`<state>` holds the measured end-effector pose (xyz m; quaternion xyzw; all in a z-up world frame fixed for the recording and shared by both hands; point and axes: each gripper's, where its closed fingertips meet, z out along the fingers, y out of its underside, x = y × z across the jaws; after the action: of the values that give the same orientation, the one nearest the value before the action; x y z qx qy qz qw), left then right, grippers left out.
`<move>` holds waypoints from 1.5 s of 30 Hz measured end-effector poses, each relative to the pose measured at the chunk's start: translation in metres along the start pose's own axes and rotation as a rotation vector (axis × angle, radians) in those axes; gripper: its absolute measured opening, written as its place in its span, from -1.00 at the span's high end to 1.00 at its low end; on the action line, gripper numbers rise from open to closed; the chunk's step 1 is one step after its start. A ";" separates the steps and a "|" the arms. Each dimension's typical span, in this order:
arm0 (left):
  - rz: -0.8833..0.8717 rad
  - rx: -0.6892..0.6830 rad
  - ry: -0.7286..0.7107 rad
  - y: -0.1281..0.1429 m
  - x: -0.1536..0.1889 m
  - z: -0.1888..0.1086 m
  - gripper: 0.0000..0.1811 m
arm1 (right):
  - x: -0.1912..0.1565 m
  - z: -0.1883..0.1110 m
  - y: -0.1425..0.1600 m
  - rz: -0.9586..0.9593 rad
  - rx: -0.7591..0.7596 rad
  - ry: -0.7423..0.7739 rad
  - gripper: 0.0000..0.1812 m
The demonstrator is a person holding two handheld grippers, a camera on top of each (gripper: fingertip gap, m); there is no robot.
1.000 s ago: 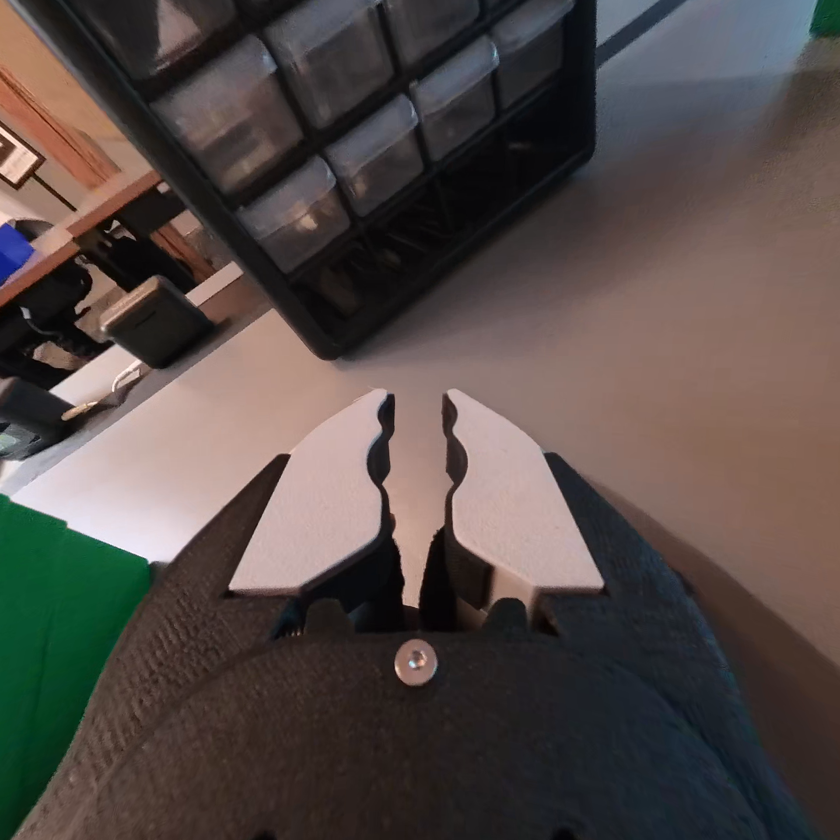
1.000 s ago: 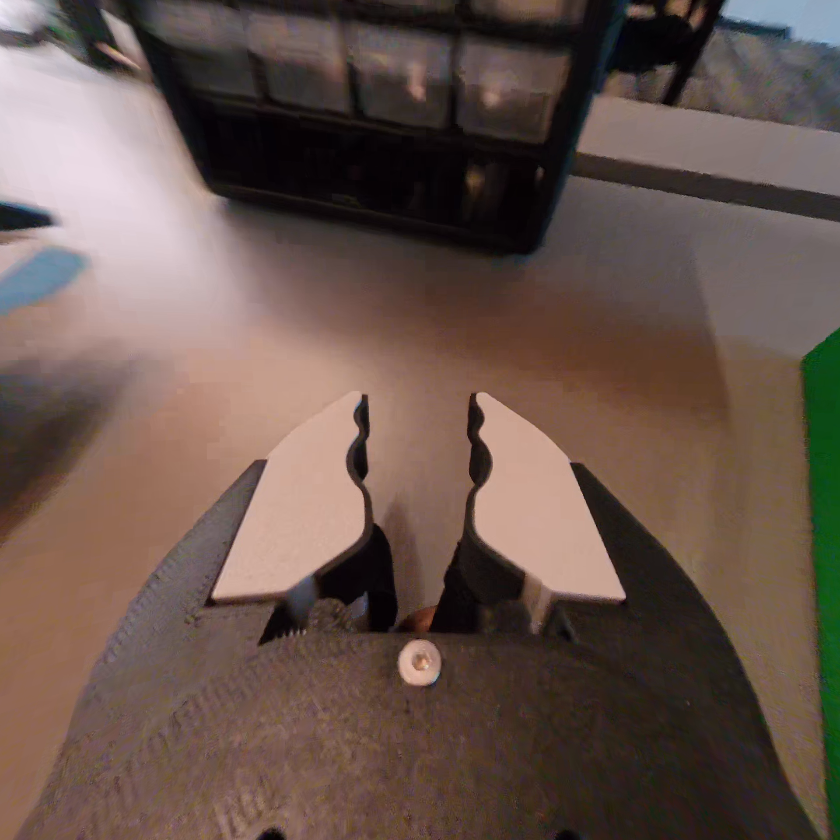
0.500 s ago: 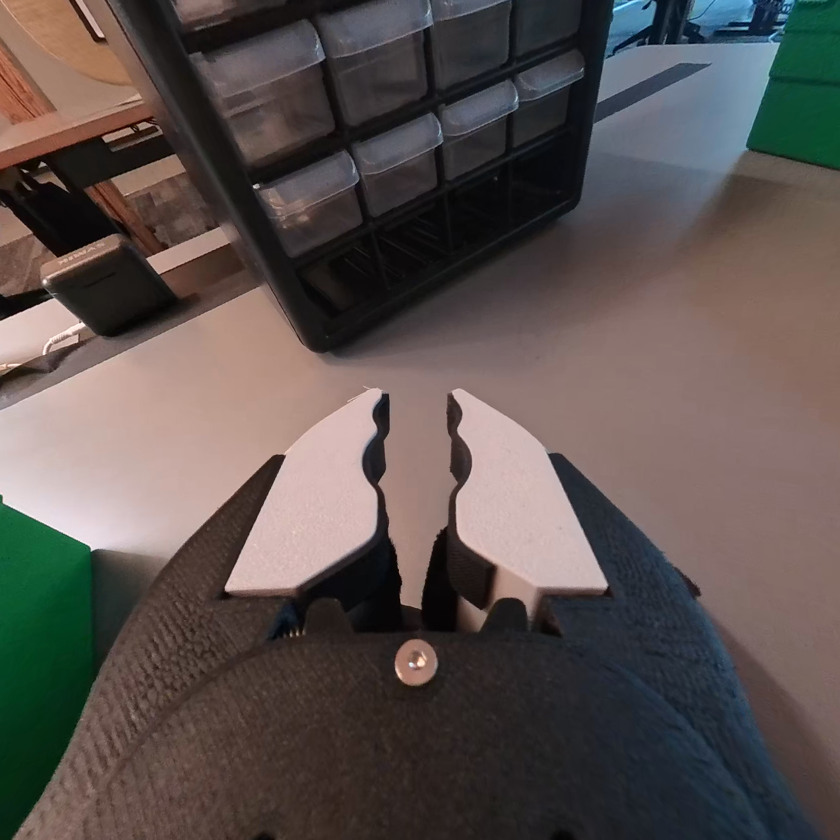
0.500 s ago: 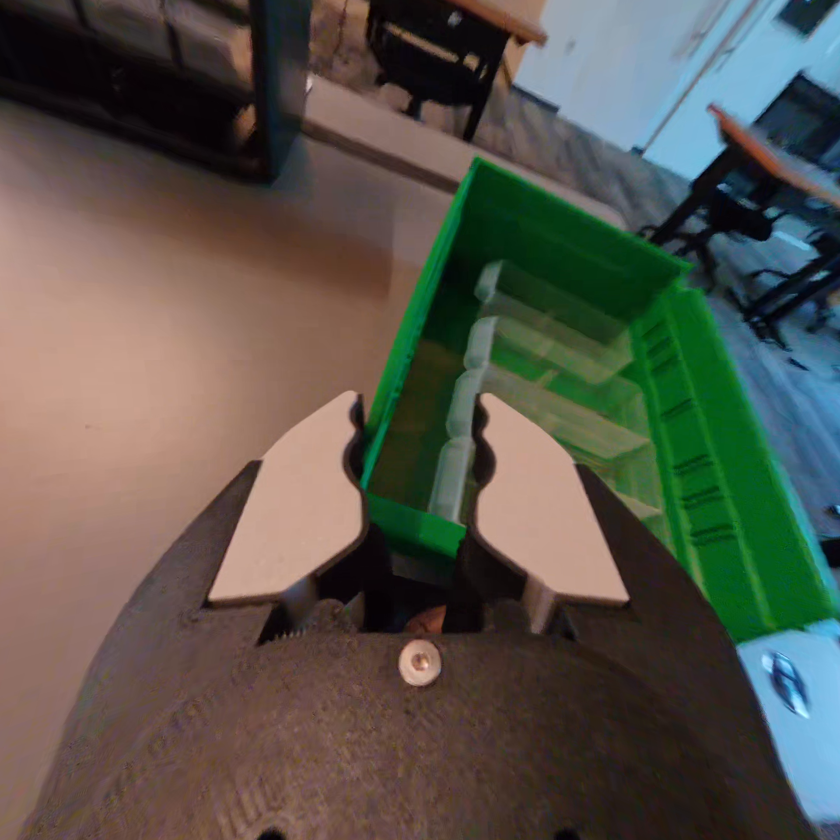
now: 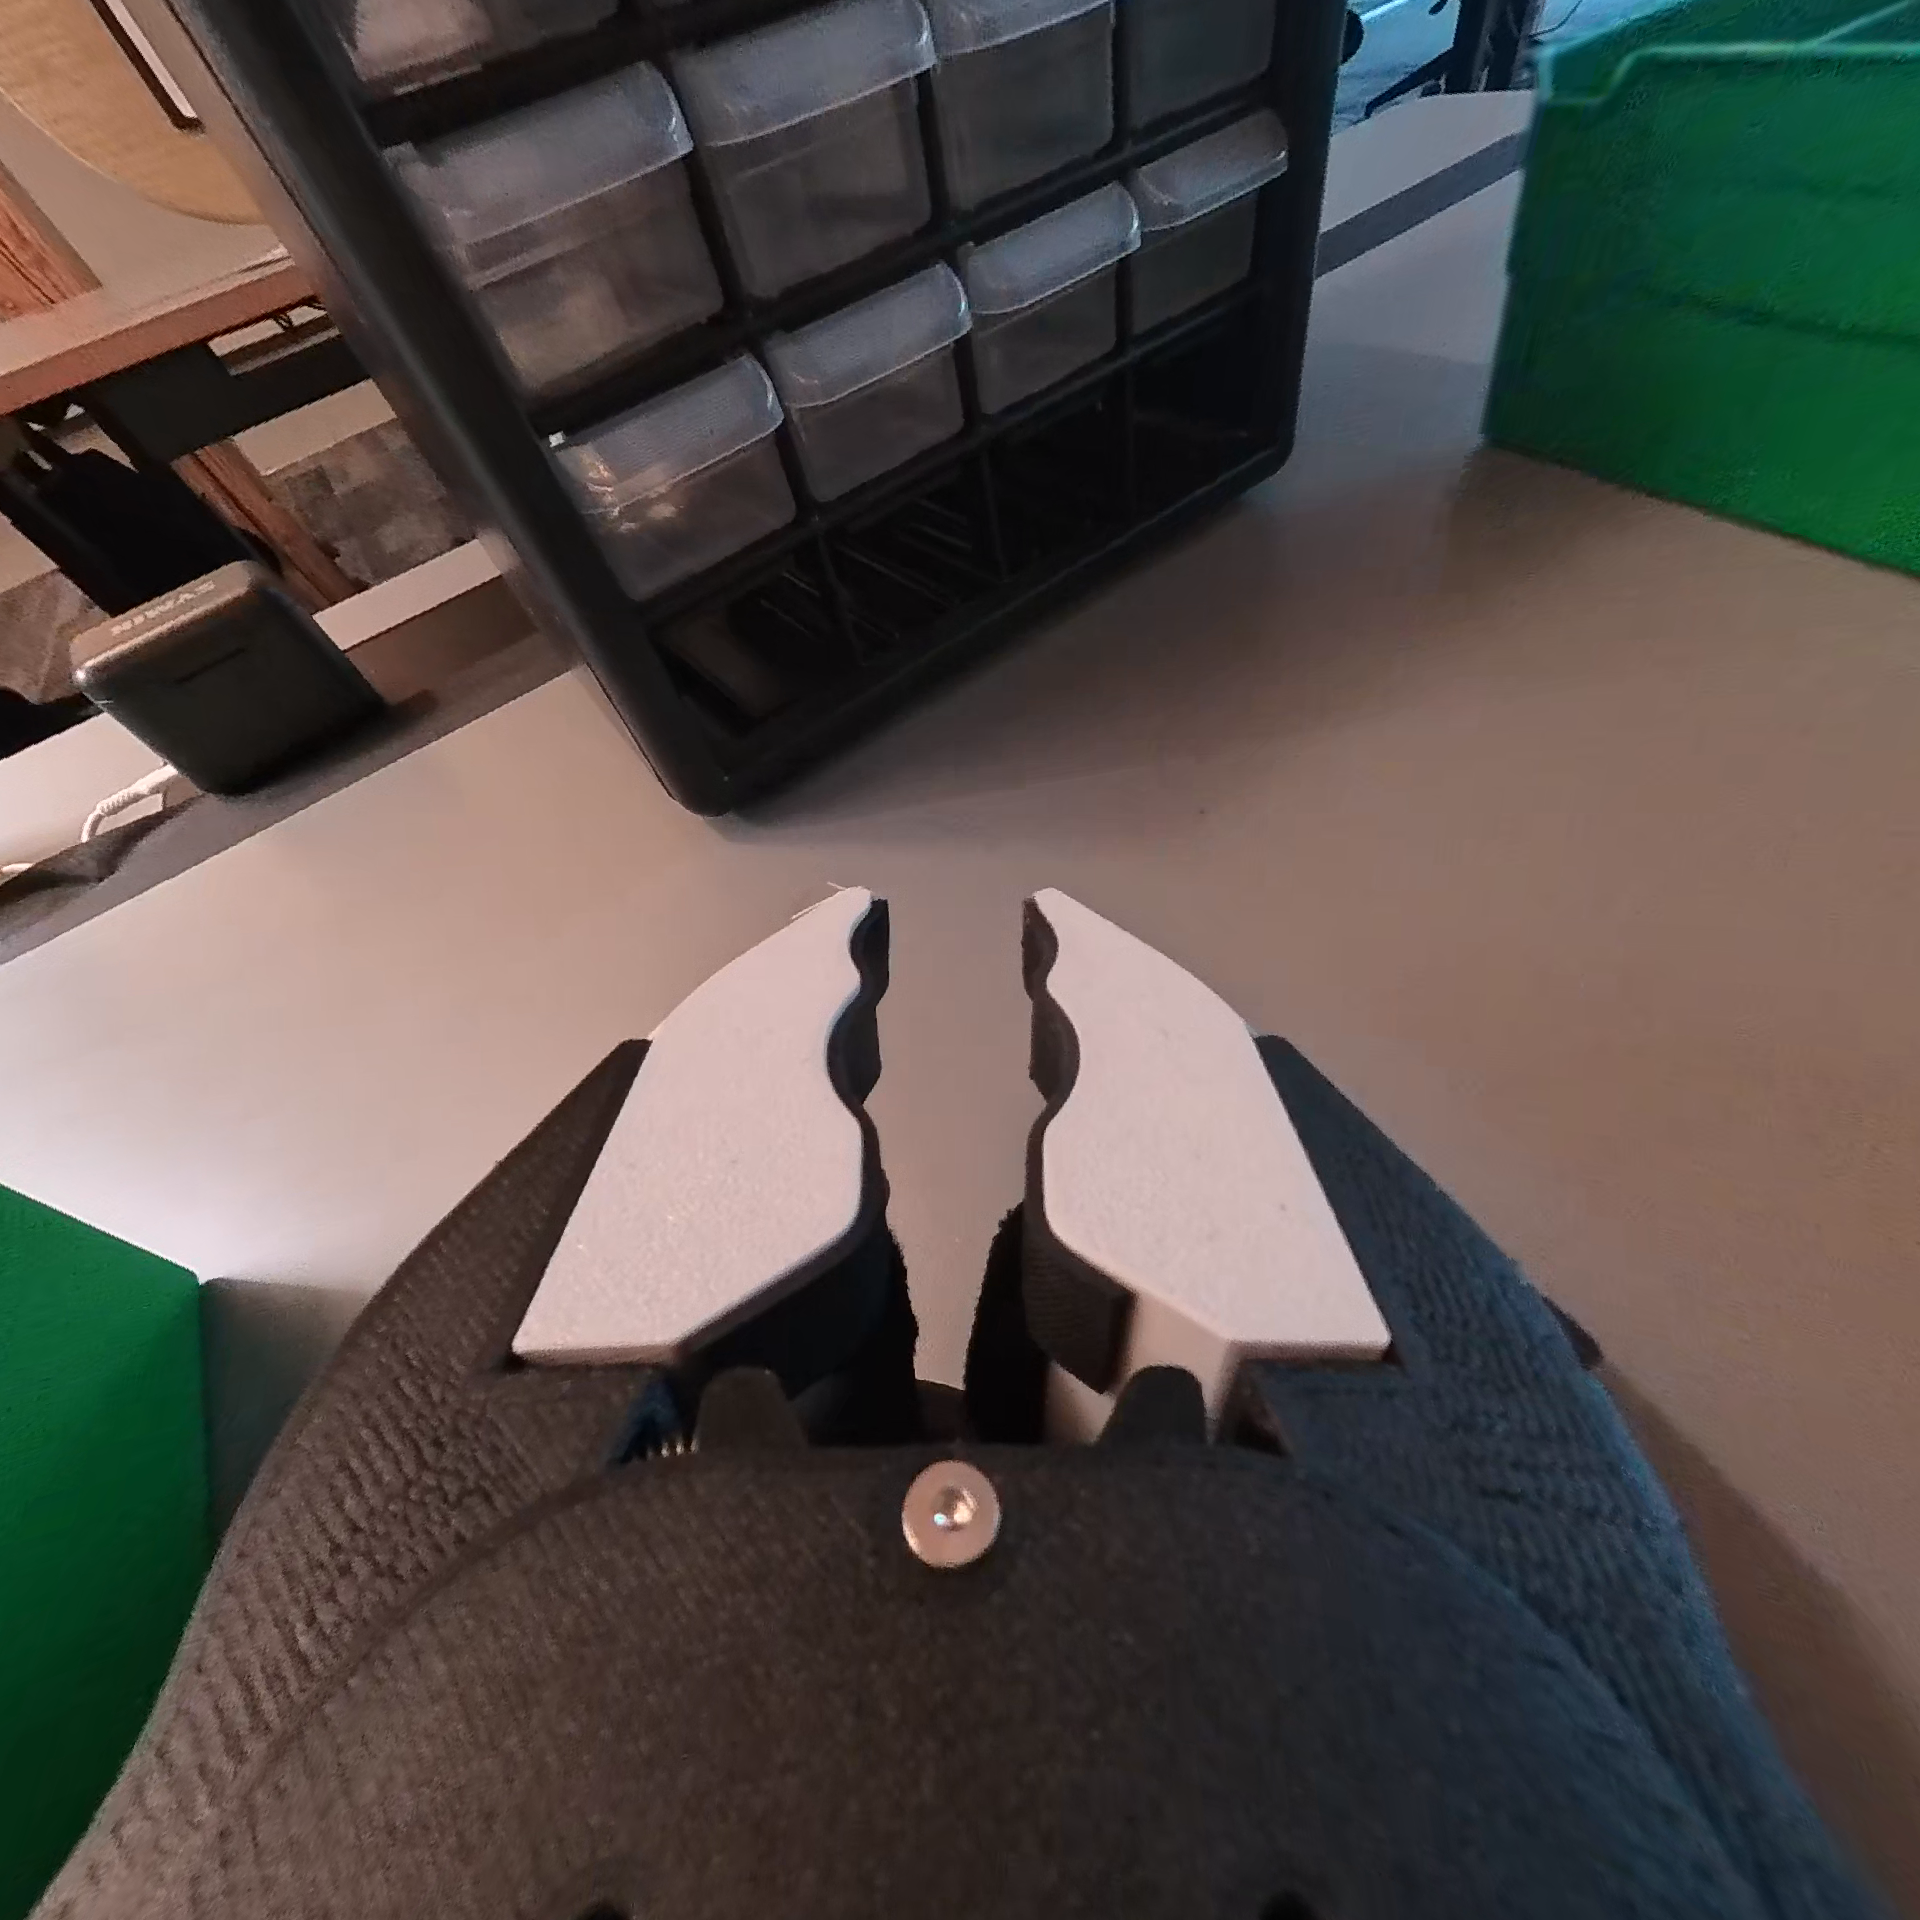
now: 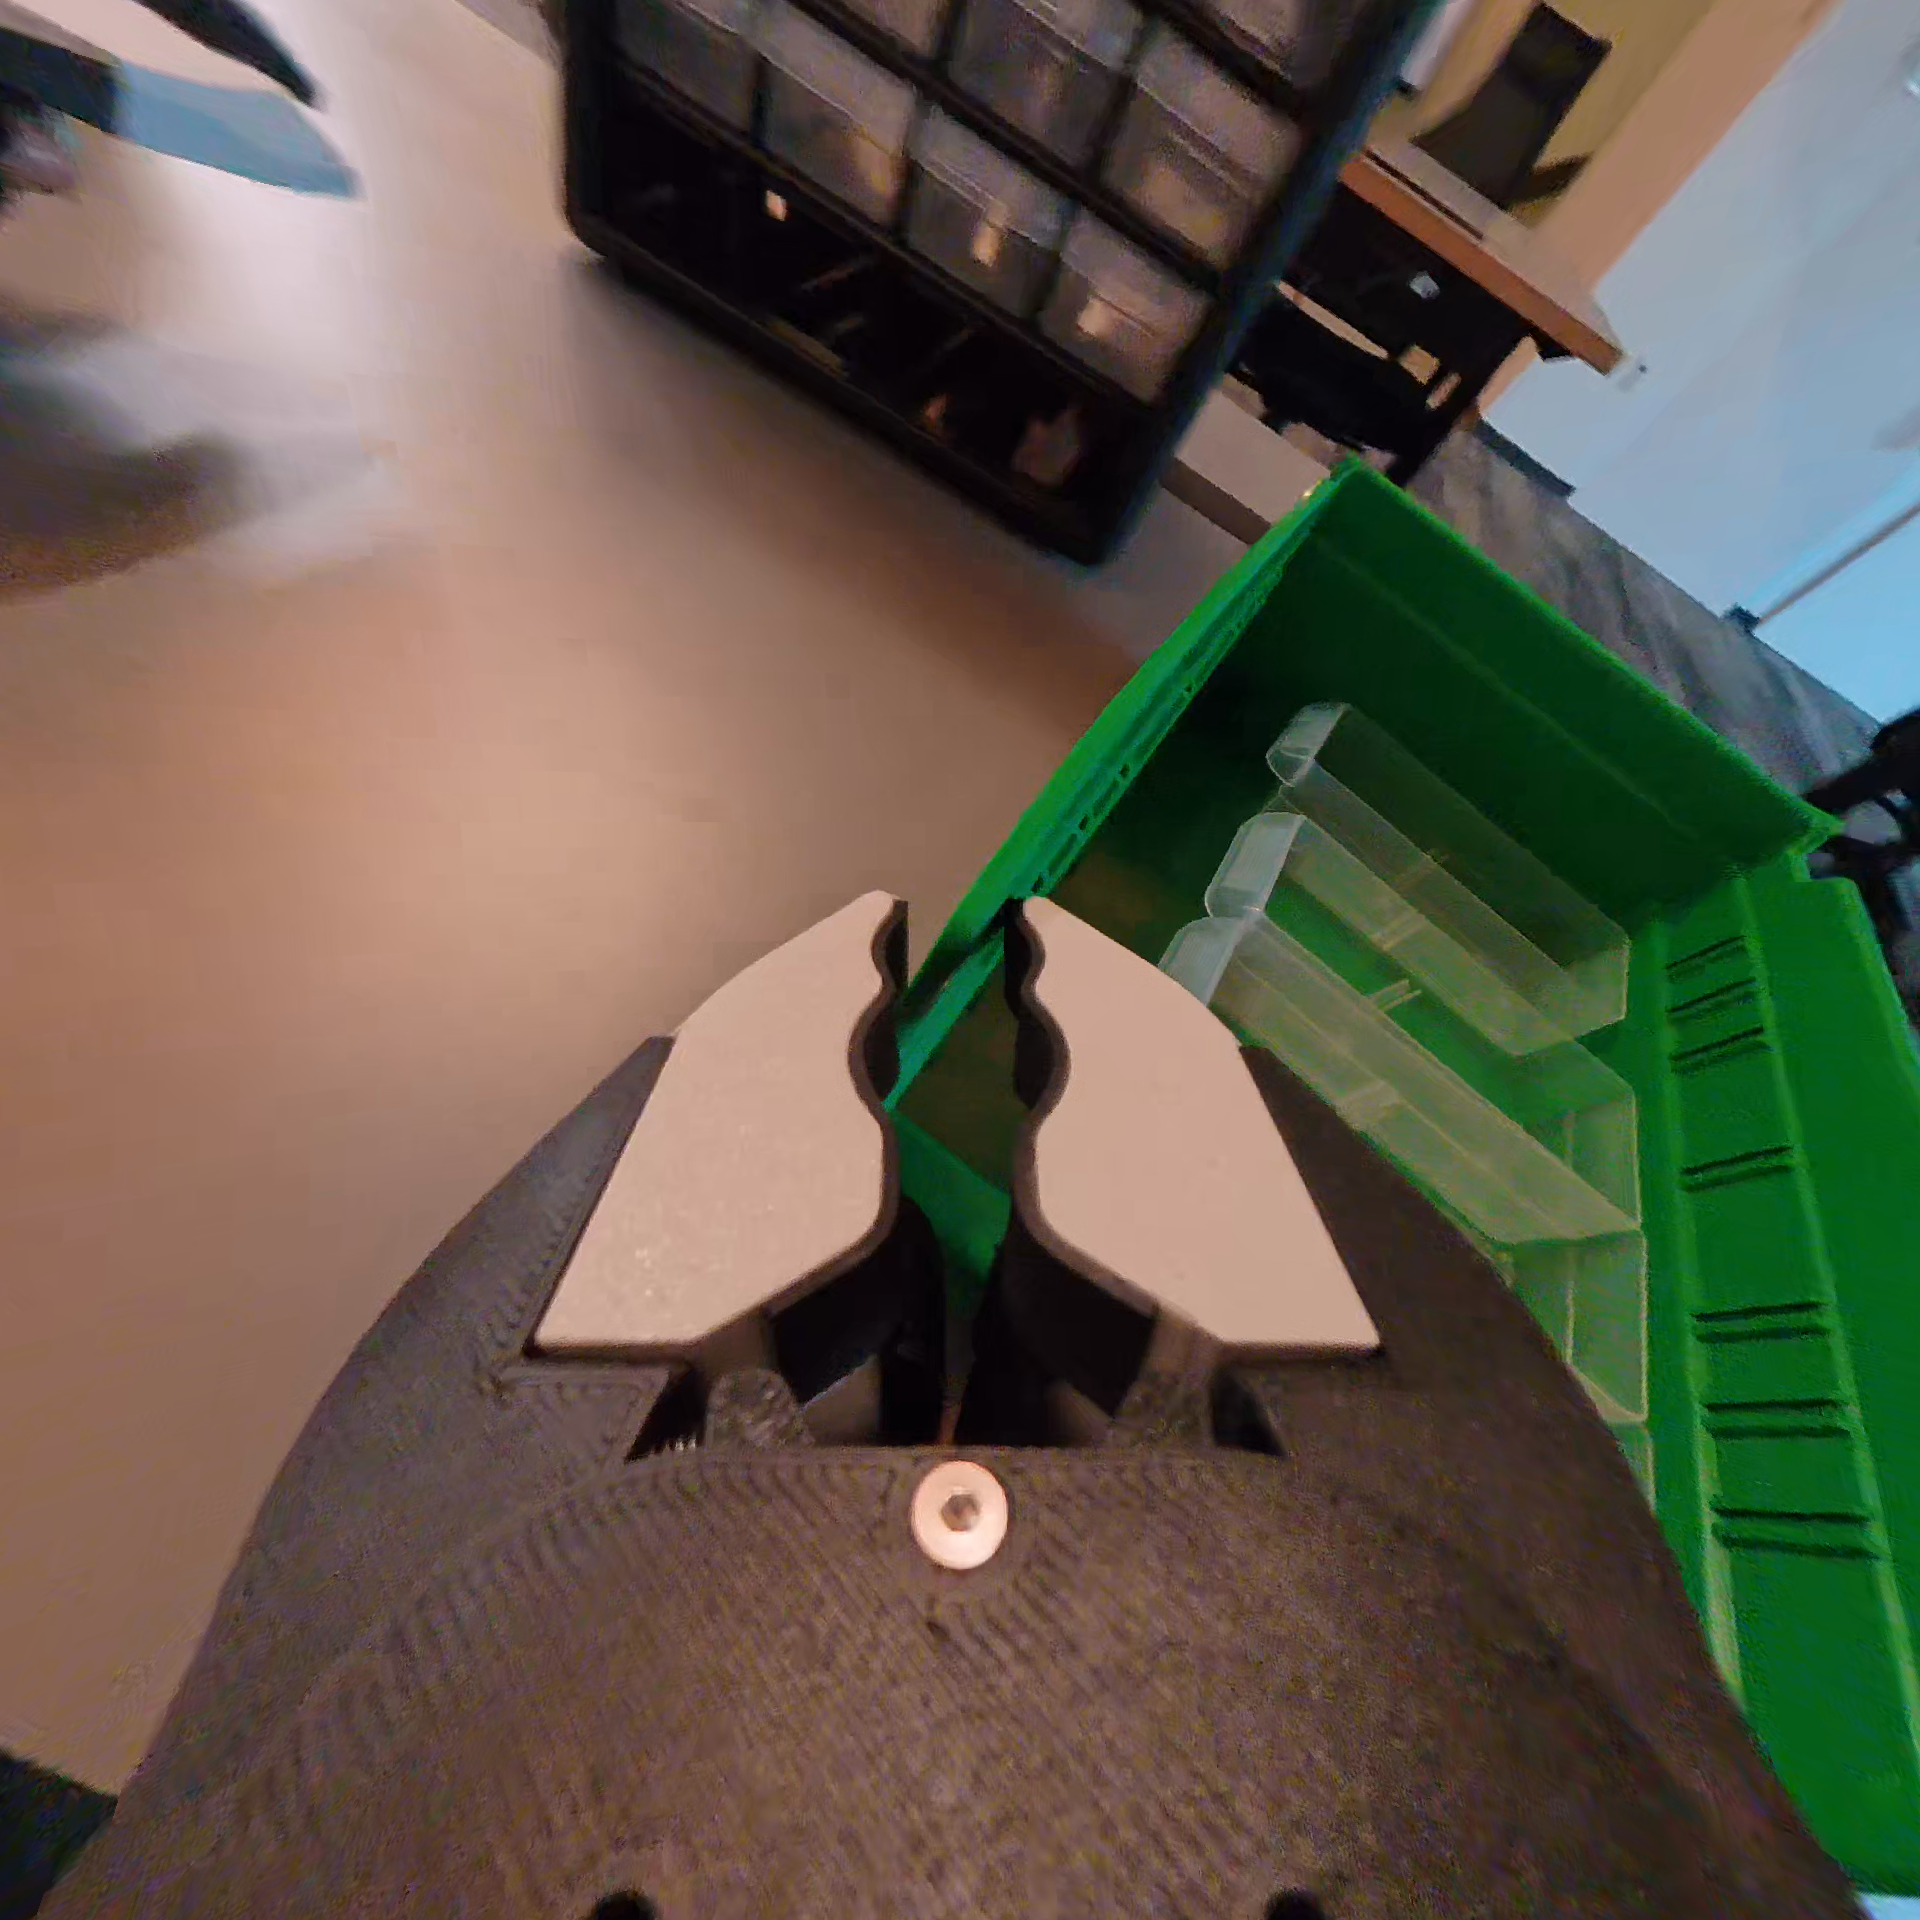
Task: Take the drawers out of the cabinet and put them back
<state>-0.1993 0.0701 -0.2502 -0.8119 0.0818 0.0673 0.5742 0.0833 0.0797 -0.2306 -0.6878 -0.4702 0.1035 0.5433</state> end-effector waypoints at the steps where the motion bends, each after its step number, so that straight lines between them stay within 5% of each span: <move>1: 0.001 0.000 0.000 0.000 0.000 0.000 0.73 | -0.012 0.000 -0.005 0.007 0.019 -0.029 0.80; 11: -0.002 0.026 -0.009 -0.003 -0.001 -0.002 0.69 | -0.137 0.006 -0.063 -0.074 0.177 -0.279 0.70; 17: -0.200 0.185 0.012 -0.023 -0.011 -0.016 0.40 | -0.195 0.002 -0.089 -0.108 0.301 -0.478 0.46; 21: -0.396 0.246 0.194 -0.053 0.006 -0.039 0.24 | -0.149 -0.041 -0.113 0.008 0.514 -0.397 0.28; 26: -0.466 0.154 0.433 -0.078 0.075 -0.099 0.21 | -0.022 -0.073 -0.101 0.186 0.616 -0.120 0.52; 31: -0.116 0.000 0.137 -0.049 0.104 -0.132 0.20 | 0.028 -0.047 -0.054 0.367 0.400 -0.165 0.39; 36: -0.070 -0.133 0.045 -0.014 0.123 -0.103 0.22 | 0.045 -0.042 -0.045 0.400 0.389 -0.113 0.41; 41: 0.007 -0.195 -0.164 -0.001 0.094 -0.095 0.88 | 0.065 -0.043 -0.034 0.286 0.350 0.018 0.41; 45: -0.032 -0.211 -0.210 0.006 0.067 -0.101 0.89 | 0.079 -0.043 -0.025 0.328 0.346 0.033 0.42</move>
<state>-0.1333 -0.0312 -0.2354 -0.8573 0.0008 0.1508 0.4922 0.1409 0.1106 -0.1636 -0.6531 -0.3185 0.2583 0.6366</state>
